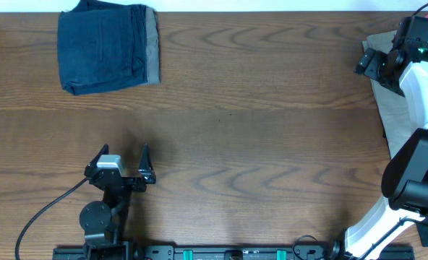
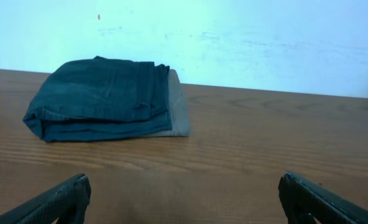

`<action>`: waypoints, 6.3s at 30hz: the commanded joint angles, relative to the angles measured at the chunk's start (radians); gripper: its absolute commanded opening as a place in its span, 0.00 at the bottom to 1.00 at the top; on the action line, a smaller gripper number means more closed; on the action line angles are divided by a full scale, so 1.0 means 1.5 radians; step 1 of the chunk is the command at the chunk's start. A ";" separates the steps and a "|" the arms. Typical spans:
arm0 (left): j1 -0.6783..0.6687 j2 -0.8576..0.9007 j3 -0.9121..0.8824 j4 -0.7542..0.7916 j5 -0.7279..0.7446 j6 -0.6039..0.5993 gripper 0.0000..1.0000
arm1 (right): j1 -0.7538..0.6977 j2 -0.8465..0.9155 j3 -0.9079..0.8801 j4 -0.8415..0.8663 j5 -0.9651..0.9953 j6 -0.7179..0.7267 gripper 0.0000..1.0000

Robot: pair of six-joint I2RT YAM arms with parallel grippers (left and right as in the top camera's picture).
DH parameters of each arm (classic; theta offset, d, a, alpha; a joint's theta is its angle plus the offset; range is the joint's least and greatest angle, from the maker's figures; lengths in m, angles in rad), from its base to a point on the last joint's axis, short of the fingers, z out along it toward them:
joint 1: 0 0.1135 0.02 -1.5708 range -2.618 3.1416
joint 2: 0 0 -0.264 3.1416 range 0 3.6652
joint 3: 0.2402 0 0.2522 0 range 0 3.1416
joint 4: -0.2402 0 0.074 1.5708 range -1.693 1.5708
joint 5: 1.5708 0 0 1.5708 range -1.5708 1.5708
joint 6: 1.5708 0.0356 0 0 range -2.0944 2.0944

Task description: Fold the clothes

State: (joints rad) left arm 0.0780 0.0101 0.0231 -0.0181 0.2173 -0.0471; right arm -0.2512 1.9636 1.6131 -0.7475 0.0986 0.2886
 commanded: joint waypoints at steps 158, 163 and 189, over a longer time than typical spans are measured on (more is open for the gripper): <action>0.003 -0.004 -0.013 -0.021 -0.001 0.009 0.98 | 0.216 -1.306 -1.072 0.451 -0.103 -0.166 0.99; 0.003 -0.004 -0.013 -0.021 -0.001 0.009 0.98 | 0.216 -1.306 -1.072 0.451 -0.103 -0.166 0.99; 0.003 -0.004 -0.013 -0.021 -0.001 0.009 0.98 | 0.216 -1.306 -1.072 0.451 -0.103 -0.166 0.99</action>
State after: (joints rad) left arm 0.0780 0.0105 0.0231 -0.0193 0.2100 -0.0471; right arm 0.0624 0.0124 0.0078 -0.0677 -0.0498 0.0551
